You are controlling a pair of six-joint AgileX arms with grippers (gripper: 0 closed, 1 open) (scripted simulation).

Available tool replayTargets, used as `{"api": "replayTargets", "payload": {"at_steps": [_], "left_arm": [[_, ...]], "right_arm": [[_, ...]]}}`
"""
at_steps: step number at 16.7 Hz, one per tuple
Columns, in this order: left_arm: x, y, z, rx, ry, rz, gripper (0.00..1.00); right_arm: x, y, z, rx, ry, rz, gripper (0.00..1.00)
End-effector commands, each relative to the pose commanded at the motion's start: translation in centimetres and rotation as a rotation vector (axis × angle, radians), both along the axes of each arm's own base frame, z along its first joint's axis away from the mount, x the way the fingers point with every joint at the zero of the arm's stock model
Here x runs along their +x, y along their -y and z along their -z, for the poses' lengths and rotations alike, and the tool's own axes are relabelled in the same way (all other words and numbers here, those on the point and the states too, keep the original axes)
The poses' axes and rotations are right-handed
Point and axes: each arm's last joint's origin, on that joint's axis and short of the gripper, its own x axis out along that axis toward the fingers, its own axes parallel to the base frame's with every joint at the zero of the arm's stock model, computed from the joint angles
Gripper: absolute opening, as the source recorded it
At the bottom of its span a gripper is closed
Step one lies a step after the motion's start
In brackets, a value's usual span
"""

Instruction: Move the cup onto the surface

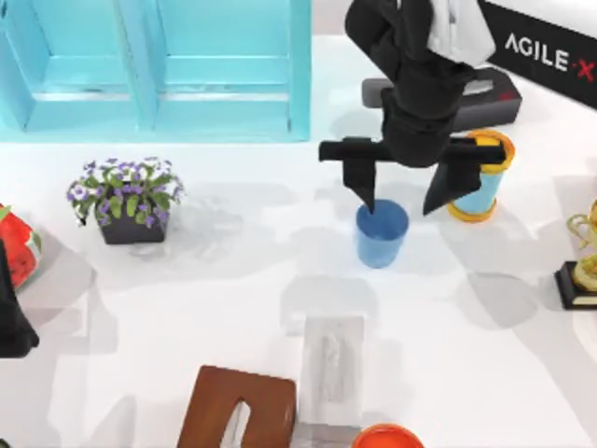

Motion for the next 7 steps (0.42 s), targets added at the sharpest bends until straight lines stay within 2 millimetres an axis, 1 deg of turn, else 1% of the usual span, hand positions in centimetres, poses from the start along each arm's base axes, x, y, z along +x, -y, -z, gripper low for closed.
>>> {"api": "replayTargets", "payload": {"at_steps": [1, 2, 7], "left_arm": [[0.00, 0.00, 0.00, 0.000, 0.000, 0.000, 1.00], [0.00, 0.00, 0.00, 0.000, 0.000, 0.000, 1.00], [0.00, 0.00, 0.00, 0.000, 0.000, 0.000, 1.00]], "right_arm": [[0.00, 0.00, 0.00, 0.000, 0.000, 0.000, 0.98], [0.00, 0.00, 0.00, 0.000, 0.000, 0.000, 1.00], [0.00, 0.00, 0.00, 0.000, 0.000, 0.000, 1.00]]}}
